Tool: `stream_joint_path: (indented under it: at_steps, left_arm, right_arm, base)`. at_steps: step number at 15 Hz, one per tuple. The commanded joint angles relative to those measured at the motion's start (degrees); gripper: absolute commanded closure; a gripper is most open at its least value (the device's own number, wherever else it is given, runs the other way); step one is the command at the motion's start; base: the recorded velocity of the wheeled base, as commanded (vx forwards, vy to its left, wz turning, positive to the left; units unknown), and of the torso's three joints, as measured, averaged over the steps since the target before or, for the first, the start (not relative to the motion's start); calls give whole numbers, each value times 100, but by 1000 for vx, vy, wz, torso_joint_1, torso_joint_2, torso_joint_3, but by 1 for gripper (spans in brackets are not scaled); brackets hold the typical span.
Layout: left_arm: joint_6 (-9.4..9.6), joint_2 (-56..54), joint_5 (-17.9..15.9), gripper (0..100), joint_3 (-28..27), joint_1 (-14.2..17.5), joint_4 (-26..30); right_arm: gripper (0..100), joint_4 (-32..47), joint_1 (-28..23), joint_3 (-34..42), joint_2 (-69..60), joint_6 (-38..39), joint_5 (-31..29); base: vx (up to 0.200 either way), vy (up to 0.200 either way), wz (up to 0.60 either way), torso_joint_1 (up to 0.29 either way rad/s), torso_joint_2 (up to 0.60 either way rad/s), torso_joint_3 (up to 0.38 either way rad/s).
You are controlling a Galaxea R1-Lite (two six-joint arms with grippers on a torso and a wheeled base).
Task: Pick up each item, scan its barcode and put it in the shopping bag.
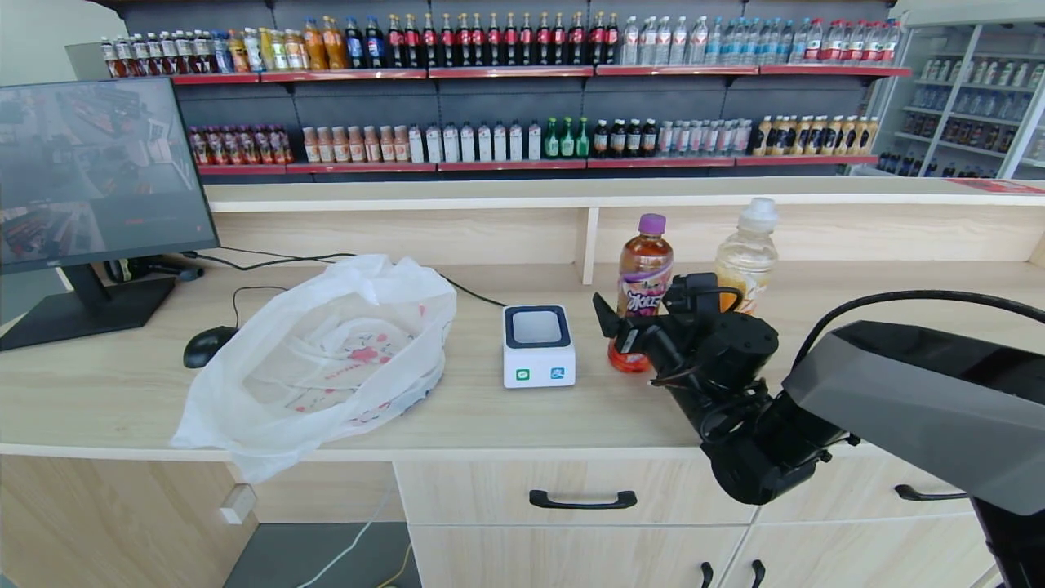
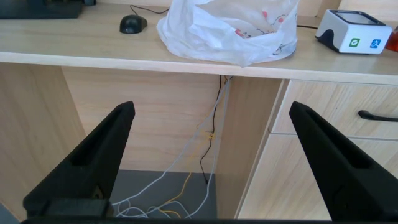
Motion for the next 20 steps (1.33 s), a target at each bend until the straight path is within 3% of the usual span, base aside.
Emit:
stream_joint_path:
  at_steps: [1, 5, 6, 20]
  left_arm:
    - [1, -2, -4, 0, 0, 0, 8]
    - [1, -2, -4, 0, 0, 0, -1]
    - [1, -2, -4, 0, 0, 0, -1]
    - [-7, -2, 4, 0, 0, 0, -1]
  right_arm:
    - [0, -6, 1, -45, 45, -1, 1]
    - [0, -6, 1, -45, 71, 8, 1]
    - [100, -6, 1, -45, 71, 8, 1]
    - [100, -6, 36, 7, -43, 8, 1]
  base:
    - [0, 0, 0, 0, 0, 0]
    - [0, 0, 0, 0, 0, 0]
    - [0, 0, 0, 0, 0, 0]
    - [0, 0, 0, 0, 0, 0]
